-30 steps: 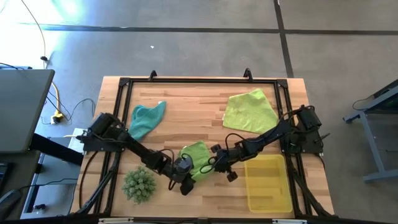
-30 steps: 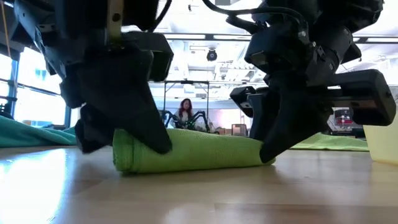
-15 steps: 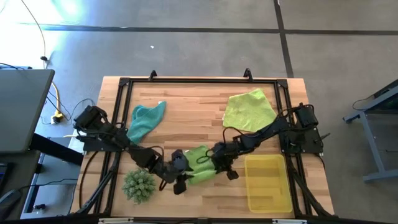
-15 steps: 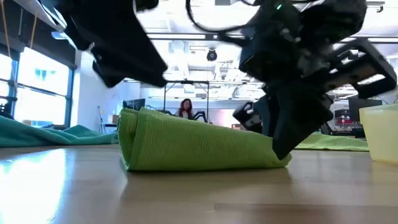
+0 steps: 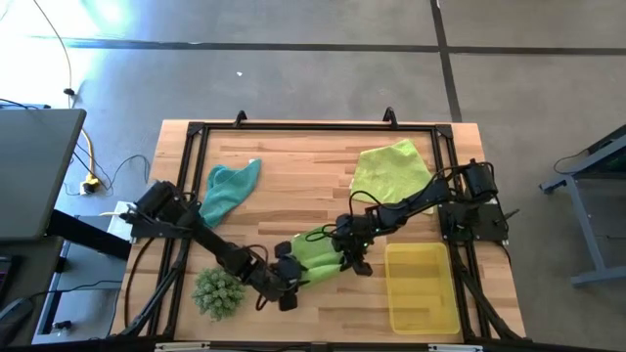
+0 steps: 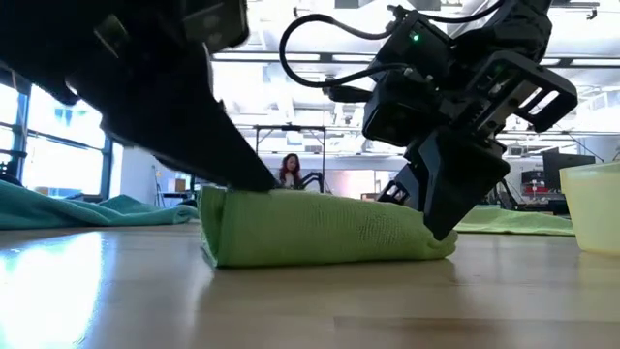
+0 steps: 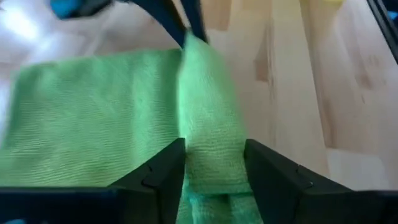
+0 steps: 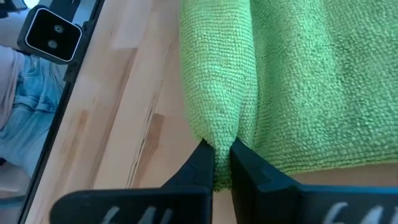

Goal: Roll microfiber towels into tight, uniform cylinder then place into a basket
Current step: Roll the green microfiber cloth

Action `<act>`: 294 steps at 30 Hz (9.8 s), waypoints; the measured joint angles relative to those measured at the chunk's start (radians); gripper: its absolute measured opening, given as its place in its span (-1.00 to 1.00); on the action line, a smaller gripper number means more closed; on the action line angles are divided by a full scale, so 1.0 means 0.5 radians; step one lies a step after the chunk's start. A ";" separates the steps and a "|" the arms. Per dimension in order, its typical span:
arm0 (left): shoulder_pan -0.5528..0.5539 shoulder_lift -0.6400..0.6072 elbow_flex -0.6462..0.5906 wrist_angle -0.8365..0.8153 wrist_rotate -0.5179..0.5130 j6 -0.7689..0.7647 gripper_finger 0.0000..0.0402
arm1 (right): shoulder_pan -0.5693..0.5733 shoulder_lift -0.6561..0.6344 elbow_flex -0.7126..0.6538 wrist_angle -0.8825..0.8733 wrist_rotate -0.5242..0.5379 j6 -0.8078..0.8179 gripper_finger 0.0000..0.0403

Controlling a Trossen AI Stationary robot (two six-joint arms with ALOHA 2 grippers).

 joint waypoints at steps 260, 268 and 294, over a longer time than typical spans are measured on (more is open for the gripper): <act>0.073 -0.026 0.090 -0.494 0.161 -0.921 -0.17 | -0.152 0.000 0.356 -0.549 0.298 -0.739 -0.70; 0.073 0.035 0.097 -0.518 0.188 -1.000 -0.17 | -0.156 -0.118 0.430 -0.747 0.671 -1.049 -0.29; 0.072 0.058 0.088 -0.504 0.195 -1.003 -0.17 | 0.095 0.045 0.576 -0.589 0.875 -1.678 -0.26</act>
